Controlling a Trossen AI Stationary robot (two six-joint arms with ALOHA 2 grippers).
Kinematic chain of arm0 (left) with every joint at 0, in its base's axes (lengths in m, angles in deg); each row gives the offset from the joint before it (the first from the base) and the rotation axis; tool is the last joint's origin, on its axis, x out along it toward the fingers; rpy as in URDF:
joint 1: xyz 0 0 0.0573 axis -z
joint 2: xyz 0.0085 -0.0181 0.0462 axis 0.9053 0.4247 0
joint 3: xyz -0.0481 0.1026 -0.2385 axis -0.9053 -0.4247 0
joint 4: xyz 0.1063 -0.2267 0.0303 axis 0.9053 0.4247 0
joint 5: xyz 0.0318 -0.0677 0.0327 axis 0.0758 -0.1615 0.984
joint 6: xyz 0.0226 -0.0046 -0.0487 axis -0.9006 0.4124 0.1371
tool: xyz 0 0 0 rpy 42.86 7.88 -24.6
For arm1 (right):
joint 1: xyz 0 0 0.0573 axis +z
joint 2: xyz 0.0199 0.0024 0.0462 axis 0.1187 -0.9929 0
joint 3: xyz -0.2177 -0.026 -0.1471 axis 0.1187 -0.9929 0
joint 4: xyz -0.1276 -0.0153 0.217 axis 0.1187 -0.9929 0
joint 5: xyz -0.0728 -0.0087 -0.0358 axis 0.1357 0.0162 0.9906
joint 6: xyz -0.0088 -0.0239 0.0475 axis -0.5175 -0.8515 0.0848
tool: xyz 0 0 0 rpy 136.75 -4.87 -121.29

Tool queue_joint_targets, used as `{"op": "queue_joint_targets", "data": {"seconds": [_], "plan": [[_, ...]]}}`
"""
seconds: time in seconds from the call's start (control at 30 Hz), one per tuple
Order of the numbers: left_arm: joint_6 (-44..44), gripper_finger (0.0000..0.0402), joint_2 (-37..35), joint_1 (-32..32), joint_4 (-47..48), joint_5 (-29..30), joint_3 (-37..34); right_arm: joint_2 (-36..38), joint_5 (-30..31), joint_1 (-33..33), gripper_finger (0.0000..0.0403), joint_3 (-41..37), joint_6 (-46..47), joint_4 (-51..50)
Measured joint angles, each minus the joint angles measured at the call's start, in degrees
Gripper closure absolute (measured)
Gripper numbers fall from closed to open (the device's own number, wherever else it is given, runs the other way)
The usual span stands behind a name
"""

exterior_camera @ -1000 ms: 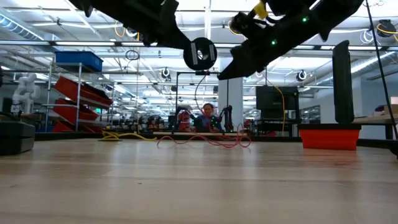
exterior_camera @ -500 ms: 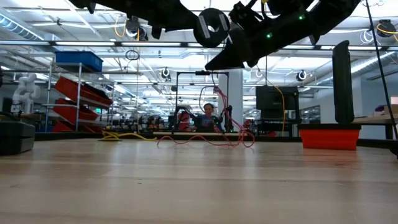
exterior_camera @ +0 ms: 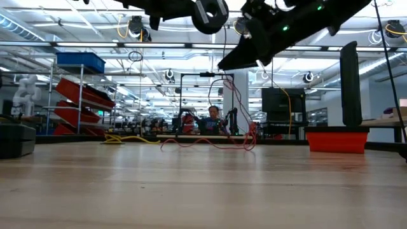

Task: Coil cords
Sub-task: Uncoil the red wire from the black spool

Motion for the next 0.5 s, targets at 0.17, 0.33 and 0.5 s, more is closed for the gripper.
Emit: {"op": "queue_joint_targets", "data": {"seconds": [0.17, 0.33, 0.5], "plan": [[0.1, 0.0402, -0.4, 0.1, 0.3, 0.2, 0.0, 5.8, 2.0, 1.6, 0.0272, 0.0, -0.4, -1.8], [0.1, 0.0402, -0.4, 0.4, 0.2, 0.1, 0.0, 9.6, 4.3, 1.9, 0.0273, 0.0, -1.7, -3.7], [1.0, 0.0402, -0.4, 0.5, 0.0, -0.6, 0.0, 8.6, 0.2, 1.5, 0.0273, 0.0, -2.4, -3.1]]}}
